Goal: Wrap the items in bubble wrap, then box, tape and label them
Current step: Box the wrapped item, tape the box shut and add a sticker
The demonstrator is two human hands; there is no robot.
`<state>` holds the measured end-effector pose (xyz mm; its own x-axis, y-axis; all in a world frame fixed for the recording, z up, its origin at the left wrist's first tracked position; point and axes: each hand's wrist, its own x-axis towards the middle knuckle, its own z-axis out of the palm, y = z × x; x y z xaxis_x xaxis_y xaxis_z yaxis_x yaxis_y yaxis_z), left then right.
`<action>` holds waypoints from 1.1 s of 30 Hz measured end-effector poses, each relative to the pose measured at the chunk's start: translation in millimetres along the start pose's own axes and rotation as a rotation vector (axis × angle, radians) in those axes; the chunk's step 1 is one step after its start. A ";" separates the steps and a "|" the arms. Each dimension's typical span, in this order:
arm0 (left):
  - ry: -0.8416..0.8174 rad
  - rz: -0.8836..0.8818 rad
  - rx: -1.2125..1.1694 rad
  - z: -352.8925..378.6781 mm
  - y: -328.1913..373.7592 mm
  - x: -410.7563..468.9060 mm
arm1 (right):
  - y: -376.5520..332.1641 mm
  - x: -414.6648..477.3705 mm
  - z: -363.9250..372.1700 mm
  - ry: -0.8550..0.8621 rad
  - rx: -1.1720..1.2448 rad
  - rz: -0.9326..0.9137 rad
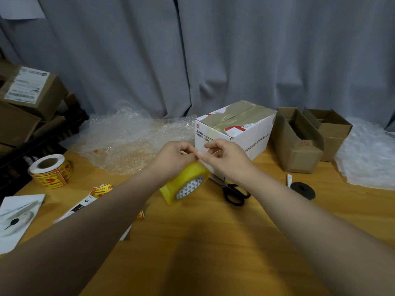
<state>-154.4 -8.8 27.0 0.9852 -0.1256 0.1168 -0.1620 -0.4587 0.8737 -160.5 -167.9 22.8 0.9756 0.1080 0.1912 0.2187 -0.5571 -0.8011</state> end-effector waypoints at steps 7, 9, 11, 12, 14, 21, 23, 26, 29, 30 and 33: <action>-0.002 0.108 0.126 13.6 -0.4 -13.9 | 8.8 -8.0 1.8 0.082 0.062 -0.001; -0.022 0.142 0.192 18.4 1.3 -16.8 | 4.8 -12.6 -4.0 0.086 -0.072 -0.067; -0.016 0.142 0.239 22.0 1.6 -17.4 | -1.5 -17.3 -8.3 0.080 -0.182 -0.149; -0.010 0.132 0.237 22.6 2.4 -17.9 | -3.9 -19.1 -10.5 0.077 -0.205 -0.177; -0.013 0.131 0.193 23.2 3.1 -20.2 | -4.2 -21.4 -16.0 0.086 -0.183 -0.181; -0.046 0.118 0.022 28.1 4.5 -31.2 | 7.4 -30.0 -25.1 0.038 0.018 -0.092; -0.059 0.093 0.012 30.4 5.0 -31.3 | 8.5 -34.1 -28.0 0.007 0.073 -0.140; -0.049 0.091 0.012 33.9 5.1 -29.1 | 11.8 -39.1 -28.2 -0.023 0.106 -0.178; -0.048 0.077 0.024 37.2 5.0 -26.5 | 13.5 -41.2 -25.4 -0.019 0.087 -0.133; -0.050 0.078 0.030 38.1 5.0 -26.9 | 13.2 -41.6 -25.5 -0.019 0.060 -0.115; -0.058 0.131 0.087 39.2 3.2 -29.9 | 12.6 -41.2 -28.1 -0.061 -0.124 -0.116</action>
<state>-186.6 -41.0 7.8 0.9507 -0.2391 0.1976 -0.2961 -0.5092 0.8081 -198.5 -202.6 20.8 0.9441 0.2251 0.2408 0.3296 -0.6350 -0.6987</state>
